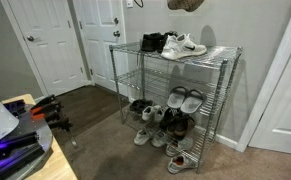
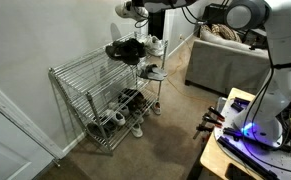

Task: Move the white shoes on the top rack to the right

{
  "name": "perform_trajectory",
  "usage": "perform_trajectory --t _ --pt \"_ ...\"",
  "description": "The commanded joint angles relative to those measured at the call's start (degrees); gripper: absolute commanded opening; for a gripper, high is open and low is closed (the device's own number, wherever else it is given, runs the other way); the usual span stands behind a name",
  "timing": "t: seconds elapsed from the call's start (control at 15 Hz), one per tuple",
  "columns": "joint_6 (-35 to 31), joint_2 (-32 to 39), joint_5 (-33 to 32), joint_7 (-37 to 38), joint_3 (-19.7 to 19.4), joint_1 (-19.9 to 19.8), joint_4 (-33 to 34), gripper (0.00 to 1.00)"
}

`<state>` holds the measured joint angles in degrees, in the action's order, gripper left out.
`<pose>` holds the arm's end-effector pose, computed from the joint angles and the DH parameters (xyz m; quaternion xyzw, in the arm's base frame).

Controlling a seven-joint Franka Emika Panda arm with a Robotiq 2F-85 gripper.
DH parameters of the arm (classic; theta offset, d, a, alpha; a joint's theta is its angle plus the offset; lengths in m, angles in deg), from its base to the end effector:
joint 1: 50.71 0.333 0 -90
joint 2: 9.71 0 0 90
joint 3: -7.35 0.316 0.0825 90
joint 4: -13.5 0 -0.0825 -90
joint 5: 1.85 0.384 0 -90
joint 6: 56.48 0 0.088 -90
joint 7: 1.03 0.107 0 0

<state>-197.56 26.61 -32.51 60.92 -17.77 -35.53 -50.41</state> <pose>0.7748 -0.0157 0.5569 0.8111 -0.3327 0.4598 0.1416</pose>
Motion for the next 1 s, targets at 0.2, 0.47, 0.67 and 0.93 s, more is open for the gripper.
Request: perform_trajectory --t 0.2,0.47,0.67,0.93 --pt "0.3 1.6 0.0 1.1 -0.5 -0.4 1.7 0.01" --pt "6.1 7.0 3.4 5.0 -1.9 -4.8 7.9 0.01" --pt "9.8 10.5 4.6 6.9 -2.5 -8.2 11.8 0.01" --pt "15.4 14.2 6.4 6.5 -1.7 -11.9 16.1 0.01"
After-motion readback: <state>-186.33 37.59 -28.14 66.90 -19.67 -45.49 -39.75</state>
